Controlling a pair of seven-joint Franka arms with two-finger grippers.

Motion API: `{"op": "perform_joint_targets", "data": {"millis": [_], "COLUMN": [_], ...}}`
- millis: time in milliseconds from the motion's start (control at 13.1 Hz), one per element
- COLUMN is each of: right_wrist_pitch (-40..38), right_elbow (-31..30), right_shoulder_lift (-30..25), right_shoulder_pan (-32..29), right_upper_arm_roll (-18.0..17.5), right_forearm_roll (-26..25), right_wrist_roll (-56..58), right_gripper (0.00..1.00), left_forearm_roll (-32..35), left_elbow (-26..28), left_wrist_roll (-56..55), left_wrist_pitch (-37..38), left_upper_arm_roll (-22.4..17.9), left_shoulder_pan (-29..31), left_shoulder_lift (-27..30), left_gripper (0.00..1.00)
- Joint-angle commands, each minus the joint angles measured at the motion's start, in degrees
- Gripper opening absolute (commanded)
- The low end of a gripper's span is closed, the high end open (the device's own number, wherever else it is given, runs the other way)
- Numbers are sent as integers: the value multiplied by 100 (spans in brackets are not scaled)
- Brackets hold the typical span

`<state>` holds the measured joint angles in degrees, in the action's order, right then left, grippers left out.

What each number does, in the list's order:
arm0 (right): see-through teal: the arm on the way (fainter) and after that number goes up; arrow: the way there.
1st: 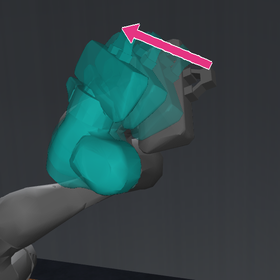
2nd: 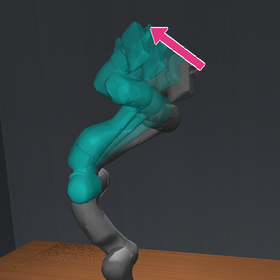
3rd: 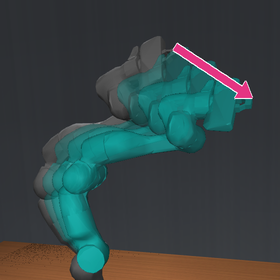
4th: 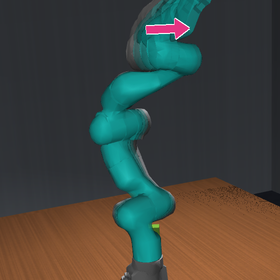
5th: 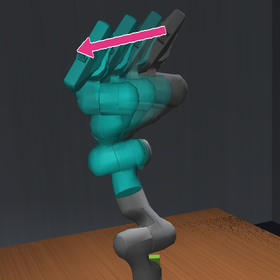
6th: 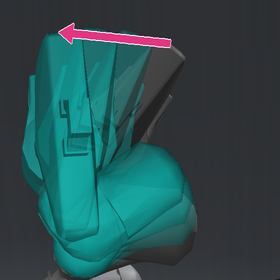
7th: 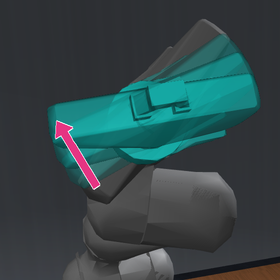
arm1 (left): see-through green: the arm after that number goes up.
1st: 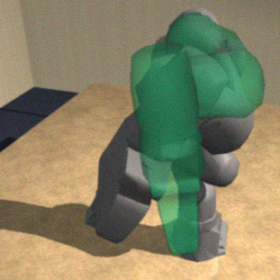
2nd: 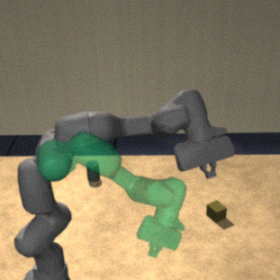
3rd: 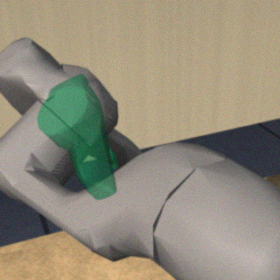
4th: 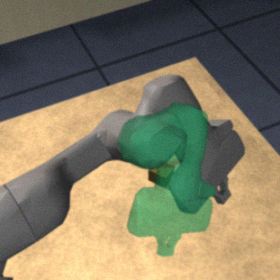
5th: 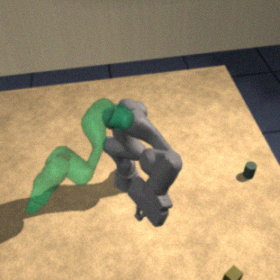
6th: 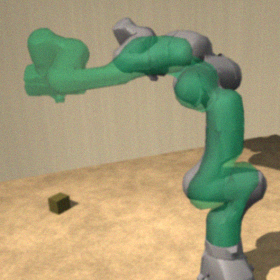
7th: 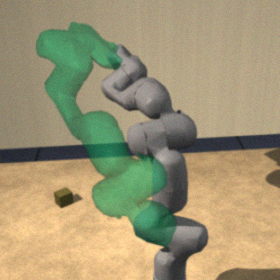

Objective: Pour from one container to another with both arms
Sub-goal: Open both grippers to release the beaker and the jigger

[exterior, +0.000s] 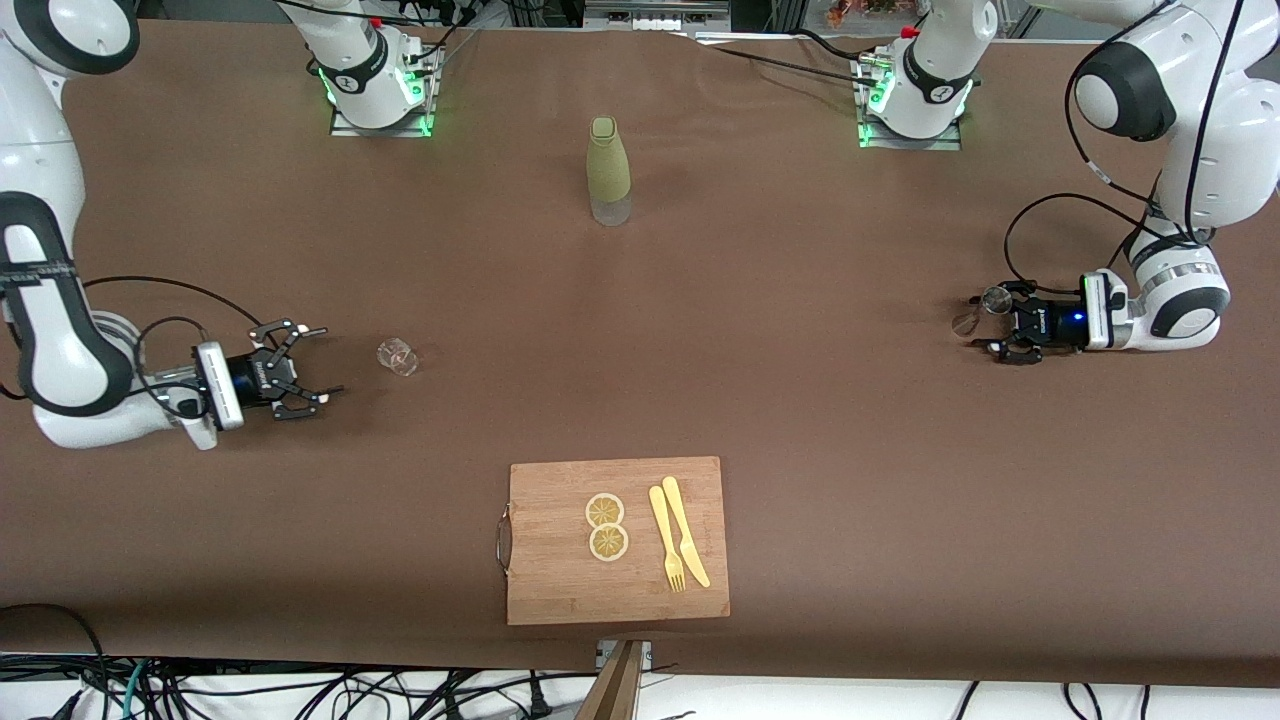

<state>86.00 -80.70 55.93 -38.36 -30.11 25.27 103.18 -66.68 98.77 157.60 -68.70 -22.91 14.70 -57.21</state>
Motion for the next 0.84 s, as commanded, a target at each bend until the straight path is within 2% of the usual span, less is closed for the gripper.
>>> {"op": "perform_joint_targets", "data": {"millis": [0,152,380,609,685,761], "right_wrist_pitch": [-207,-260,-373,-400,-400,-426], "right_elbow": [-130,-139,-95,-121,-130,-147], "right_shoulder_lift": [-599,-819,-1108,-2030,-2294,-2540], "right_shoulder_pan": [-31,13,83,443,574,872], "right_upper_arm_roll": [-21,-47,-48,-4,110,441], "right_forearm_roll": [-145,-198,-268,-619,-663,-655], "right_wrist_roll": [-1077,-1397,-2089,-3161,-3451,-3637], "right_gripper": [100,100,100,100,100,100], "left_forearm_roll": [250,584,1068,1218,1236,1323], "left_elbow": [-593,-1103,-2017,-2300,-2327,-2327], "left_wrist_roll": [-364,-1796,-4011,-5622,-6026,-6552], "left_wrist_pitch": [32,50,154,164,103,42], "left_upper_arm_roll": [-38,-29,-29,-12,-21,-12], "left_shoulder_pan": [-99,-222,-275,-424,-485,-564], "left_shoulder_lift": [148,472,579,755,825,965], "left_gripper": [100,100,100,100,100,100]}}
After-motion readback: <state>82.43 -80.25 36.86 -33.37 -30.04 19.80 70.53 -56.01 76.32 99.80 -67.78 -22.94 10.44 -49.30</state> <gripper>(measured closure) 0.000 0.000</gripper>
